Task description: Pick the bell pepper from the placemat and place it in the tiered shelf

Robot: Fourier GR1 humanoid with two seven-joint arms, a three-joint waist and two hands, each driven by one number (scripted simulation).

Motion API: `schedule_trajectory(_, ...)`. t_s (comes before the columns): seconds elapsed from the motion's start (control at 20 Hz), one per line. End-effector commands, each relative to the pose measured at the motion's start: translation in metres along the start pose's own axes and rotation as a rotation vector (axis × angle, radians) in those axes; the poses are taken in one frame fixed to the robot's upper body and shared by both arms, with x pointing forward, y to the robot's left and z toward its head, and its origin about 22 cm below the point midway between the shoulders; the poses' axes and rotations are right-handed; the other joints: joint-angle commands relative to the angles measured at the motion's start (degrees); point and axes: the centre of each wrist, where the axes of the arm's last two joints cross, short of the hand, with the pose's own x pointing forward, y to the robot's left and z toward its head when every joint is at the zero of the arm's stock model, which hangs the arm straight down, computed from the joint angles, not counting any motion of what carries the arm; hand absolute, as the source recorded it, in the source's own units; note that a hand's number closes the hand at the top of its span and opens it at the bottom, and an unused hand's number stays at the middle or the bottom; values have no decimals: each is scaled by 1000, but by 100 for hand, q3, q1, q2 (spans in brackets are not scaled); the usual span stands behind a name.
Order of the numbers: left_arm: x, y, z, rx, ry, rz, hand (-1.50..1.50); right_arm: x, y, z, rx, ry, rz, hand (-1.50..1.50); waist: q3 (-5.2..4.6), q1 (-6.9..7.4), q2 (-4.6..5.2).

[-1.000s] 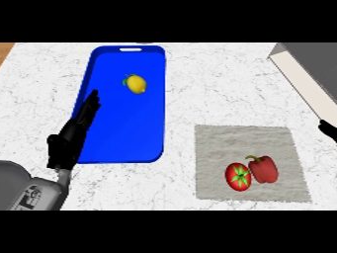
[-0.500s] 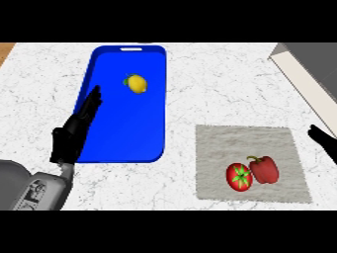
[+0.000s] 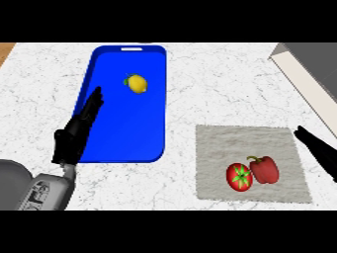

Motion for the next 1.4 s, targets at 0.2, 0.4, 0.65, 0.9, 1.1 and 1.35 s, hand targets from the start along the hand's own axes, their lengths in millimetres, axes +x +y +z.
schedule_trajectory(0.2, -5, -1, -4, -6, 21, 0, 0, 5, 23, -13, 7, 32, 11, -150, 0, 4, 2)
schedule_trajectory(0.4, 3, -2, 15, -11, -4, 13, 0, -10, 32, -22, 12, 51, 47, -150, 1, 16, -2)
schedule_trajectory(0.65, 4, -3, 4, -7, 0, 9, 0, -22, 32, -26, 37, 65, 61, -150, 1, 5, 1)
schedule_trajectory(0.9, 14, -3, 13, 4, 4, 10, 0, -24, 40, -23, 21, 73, 71, -150, 1, 10, -3)
schedule_trajectory(1.1, 2, 13, 11, 1, -11, -12, 0, -25, 39, -30, 37, 94, 96, -150, 0, 6, -1)
schedule_trajectory(1.35, 3, 0, 19, 7, -12, -1, 0, -37, 66, -44, 14, 100, 117, -150, 1, 15, -1)
